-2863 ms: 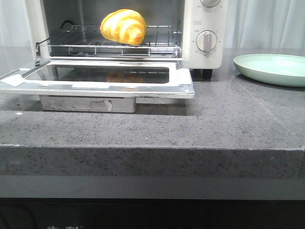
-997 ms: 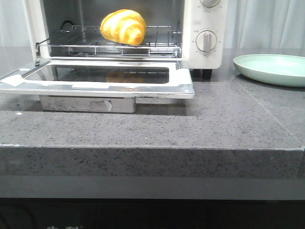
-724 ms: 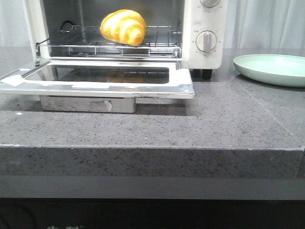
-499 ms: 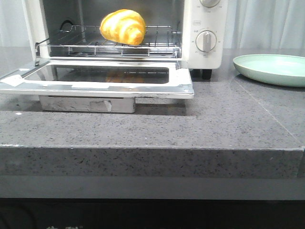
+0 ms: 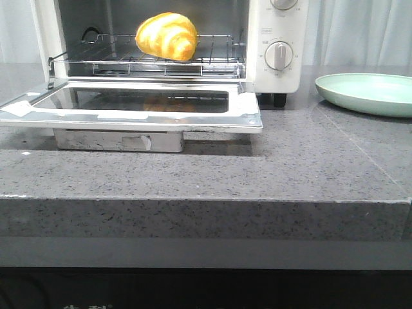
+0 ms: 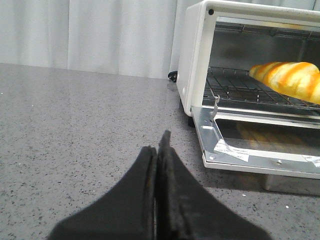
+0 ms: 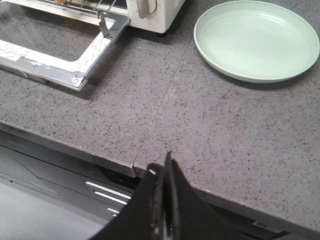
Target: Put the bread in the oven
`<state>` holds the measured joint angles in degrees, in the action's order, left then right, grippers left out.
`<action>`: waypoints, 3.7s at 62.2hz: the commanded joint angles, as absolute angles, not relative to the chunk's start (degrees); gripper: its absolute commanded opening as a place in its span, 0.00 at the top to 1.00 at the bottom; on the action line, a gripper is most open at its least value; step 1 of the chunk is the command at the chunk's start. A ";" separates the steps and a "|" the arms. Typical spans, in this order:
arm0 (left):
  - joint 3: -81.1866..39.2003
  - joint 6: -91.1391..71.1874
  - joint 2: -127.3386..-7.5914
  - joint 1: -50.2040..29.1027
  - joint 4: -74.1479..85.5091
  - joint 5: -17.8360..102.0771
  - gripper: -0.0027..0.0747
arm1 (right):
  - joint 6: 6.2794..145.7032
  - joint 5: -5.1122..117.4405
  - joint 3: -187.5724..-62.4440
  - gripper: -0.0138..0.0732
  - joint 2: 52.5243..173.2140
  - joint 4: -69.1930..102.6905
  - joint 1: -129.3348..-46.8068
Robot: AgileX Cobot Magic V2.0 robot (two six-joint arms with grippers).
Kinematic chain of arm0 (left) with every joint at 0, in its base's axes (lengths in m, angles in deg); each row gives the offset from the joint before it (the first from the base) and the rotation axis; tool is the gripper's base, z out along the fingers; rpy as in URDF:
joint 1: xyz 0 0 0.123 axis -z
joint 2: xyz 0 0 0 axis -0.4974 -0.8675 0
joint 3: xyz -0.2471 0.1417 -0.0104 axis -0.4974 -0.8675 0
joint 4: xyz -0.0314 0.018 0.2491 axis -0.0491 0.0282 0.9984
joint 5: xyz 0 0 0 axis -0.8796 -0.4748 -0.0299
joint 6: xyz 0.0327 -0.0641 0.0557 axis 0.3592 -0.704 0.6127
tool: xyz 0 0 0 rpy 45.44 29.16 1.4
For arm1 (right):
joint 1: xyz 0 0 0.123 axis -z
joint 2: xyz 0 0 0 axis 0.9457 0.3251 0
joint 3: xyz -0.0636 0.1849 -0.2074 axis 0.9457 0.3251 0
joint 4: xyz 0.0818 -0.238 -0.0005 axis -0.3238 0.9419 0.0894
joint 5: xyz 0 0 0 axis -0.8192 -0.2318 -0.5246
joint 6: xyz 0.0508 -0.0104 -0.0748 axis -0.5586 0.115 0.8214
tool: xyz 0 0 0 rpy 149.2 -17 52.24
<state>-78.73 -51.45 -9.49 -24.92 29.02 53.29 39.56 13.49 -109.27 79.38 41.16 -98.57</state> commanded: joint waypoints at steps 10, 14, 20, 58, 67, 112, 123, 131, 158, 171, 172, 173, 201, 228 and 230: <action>-80.15 -52.05 -8.38 -24.45 29.04 58.30 0.99 | 39.71 17.15 -110.54 0.92 79.77 41.93 -98.25; -80.15 -52.05 -8.38 -24.45 29.04 58.30 0.99 | 39.71 17.15 -110.54 0.92 79.77 41.93 -98.25; -80.15 -52.05 -8.38 -24.45 29.04 58.30 0.99 | 39.71 17.15 -110.54 0.92 79.77 41.93 -98.25; -80.15 -52.05 -8.38 -24.45 29.04 58.30 0.99 | 39.71 49.32 -84.13 0.92 64.75 36.67 -77.43; -80.15 -52.05 -8.38 -24.45 29.04 58.30 0.99 | 39.71 59.80 -73.12 0.92 57.79 34.47 -73.55; -80.15 -52.05 -8.38 -24.45 29.04 58.30 0.99 | 39.71 69.26 -62.92 0.92 52.73 34.59 -73.14; -80.15 -52.05 -8.38 -24.45 29.04 58.30 0.99 | 45.41 69.82 -62.92 0.92 52.68 31.30 -73.14; -80.15 -52.05 -8.38 -24.45 29.04 58.30 0.99 | 53.94 70.34 -62.92 0.92 52.68 27.51 -73.14; -80.15 -52.05 -8.38 -24.45 29.04 58.30 0.99 | 54.84 71.22 -62.92 0.92 52.68 27.55 -69.27; -80.15 -52.05 -8.38 -24.45 29.04 58.30 0.99 | 54.59 71.22 -62.92 0.92 52.68 27.55 -69.32; -80.15 -52.05 -8.38 -24.45 29.04 58.30 0.99 | 54.34 71.22 -62.92 0.92 52.68 27.55 -69.32; -80.15 -52.05 -8.38 -24.45 29.04 58.30 0.99 | 54.34 71.22 -62.92 0.92 52.68 27.55 -69.32; -80.15 -52.05 -8.38 -24.45 29.04 58.30 0.99 | 50.99 71.63 -62.92 0.92 52.73 28.02 -69.32; -80.15 -52.05 -8.38 -24.45 29.04 58.30 0.99 | 50.99 71.63 -62.92 0.92 52.73 28.02 -69.32; -80.15 -52.05 -8.38 -24.45 29.04 58.30 0.99 | 50.99 71.63 -62.92 0.92 52.73 28.02 -69.32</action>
